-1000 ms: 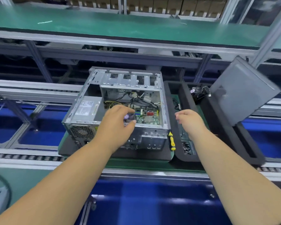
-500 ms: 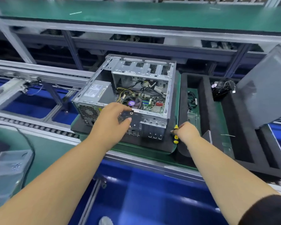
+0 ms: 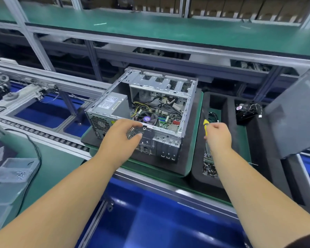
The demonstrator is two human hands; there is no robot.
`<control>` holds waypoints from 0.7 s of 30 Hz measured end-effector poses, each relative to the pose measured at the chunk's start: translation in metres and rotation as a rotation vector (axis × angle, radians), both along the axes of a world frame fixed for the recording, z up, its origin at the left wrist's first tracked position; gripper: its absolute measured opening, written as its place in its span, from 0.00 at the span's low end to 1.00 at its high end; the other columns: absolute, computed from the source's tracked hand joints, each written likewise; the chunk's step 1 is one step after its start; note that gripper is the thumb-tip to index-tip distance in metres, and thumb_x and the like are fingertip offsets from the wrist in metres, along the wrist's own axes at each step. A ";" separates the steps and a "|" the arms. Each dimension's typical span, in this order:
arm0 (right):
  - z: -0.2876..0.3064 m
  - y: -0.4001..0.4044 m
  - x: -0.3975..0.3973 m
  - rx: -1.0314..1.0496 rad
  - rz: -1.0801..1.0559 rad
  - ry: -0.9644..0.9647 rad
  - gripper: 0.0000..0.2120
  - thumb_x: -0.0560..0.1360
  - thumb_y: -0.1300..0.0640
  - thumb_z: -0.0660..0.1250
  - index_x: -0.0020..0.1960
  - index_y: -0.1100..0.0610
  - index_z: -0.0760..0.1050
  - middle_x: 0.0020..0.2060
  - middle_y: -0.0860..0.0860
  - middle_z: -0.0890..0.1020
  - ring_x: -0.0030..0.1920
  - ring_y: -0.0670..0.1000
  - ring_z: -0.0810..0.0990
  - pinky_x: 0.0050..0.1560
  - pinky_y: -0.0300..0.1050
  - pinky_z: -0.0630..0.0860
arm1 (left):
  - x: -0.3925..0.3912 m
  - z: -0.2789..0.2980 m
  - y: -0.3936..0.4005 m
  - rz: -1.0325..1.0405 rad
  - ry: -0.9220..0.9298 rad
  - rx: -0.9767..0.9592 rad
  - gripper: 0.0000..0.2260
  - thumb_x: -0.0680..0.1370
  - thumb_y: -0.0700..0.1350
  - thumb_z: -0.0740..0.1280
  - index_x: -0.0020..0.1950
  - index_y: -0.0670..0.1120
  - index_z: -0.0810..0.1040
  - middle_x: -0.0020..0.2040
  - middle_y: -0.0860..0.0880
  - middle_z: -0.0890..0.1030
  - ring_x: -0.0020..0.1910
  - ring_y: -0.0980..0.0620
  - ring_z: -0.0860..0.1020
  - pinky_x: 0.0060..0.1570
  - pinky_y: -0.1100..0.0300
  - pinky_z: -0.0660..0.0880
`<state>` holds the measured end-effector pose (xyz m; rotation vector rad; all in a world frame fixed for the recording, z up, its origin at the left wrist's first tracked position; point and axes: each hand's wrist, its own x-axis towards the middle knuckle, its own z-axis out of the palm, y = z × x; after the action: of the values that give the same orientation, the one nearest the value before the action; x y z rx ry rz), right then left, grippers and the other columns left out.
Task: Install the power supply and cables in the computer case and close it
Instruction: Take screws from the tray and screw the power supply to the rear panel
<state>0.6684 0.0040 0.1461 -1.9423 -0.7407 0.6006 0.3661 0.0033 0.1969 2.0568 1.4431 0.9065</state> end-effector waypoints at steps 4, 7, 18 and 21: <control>0.046 0.008 -0.009 0.190 0.047 0.096 0.08 0.75 0.51 0.63 0.51 0.51 0.78 0.44 0.47 0.81 0.33 0.45 0.79 0.41 0.48 0.77 | 0.003 0.005 0.003 -0.002 -0.051 -0.016 0.11 0.77 0.47 0.68 0.59 0.57 0.78 0.53 0.66 0.72 0.52 0.72 0.69 0.58 0.64 0.66; 0.069 0.009 -0.013 0.245 0.097 0.079 0.08 0.75 0.53 0.64 0.53 0.51 0.78 0.44 0.48 0.82 0.32 0.43 0.77 0.40 0.47 0.77 | 0.004 0.006 0.006 -0.010 -0.066 -0.031 0.11 0.77 0.48 0.68 0.58 0.58 0.78 0.53 0.66 0.72 0.53 0.76 0.67 0.56 0.64 0.65; 0.082 0.005 -0.054 0.362 0.202 0.108 0.05 0.71 0.55 0.66 0.45 0.47 0.79 0.35 0.44 0.81 0.34 0.42 0.79 0.45 0.49 0.78 | -0.022 -0.002 0.017 0.007 -0.140 -0.077 0.10 0.77 0.46 0.68 0.57 0.57 0.80 0.54 0.60 0.76 0.55 0.67 0.72 0.55 0.65 0.68; 0.083 0.013 -0.059 0.387 0.193 0.132 0.04 0.69 0.54 0.68 0.41 0.46 0.79 0.32 0.45 0.82 0.35 0.46 0.80 0.45 0.50 0.77 | -0.032 -0.007 0.023 -0.003 -0.173 -0.089 0.10 0.76 0.45 0.69 0.56 0.57 0.80 0.53 0.60 0.77 0.54 0.66 0.73 0.55 0.67 0.68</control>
<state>0.6091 0.0168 0.2286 -1.4730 -0.8940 0.6423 0.3343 0.0267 0.1896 1.8670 1.3628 0.9747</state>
